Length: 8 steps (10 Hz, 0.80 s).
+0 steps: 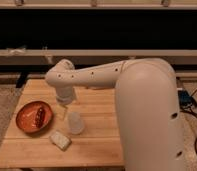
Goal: Place the ceramic cup over the eraser
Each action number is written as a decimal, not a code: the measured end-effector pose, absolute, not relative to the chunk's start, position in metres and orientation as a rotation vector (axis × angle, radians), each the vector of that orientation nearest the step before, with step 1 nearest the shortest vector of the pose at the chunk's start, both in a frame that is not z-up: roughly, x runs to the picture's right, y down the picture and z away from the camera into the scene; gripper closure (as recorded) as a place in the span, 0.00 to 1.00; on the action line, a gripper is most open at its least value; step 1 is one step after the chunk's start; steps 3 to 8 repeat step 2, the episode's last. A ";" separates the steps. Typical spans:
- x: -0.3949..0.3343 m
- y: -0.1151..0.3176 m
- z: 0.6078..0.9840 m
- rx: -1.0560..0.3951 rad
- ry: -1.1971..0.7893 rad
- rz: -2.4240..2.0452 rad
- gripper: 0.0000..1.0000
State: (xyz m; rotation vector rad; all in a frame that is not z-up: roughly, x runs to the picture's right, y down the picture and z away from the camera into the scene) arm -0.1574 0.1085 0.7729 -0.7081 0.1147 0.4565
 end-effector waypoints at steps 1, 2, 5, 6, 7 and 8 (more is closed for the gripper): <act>-0.157 0.109 0.773 -0.708 0.115 0.458 0.20; -0.156 0.108 0.773 -0.708 0.116 0.459 0.20; -0.156 0.108 0.773 -0.708 0.116 0.459 0.20; -0.156 0.108 0.773 -0.708 0.116 0.459 0.20; -0.156 0.108 0.773 -0.708 0.116 0.459 0.20; -0.156 0.108 0.773 -0.708 0.116 0.459 0.20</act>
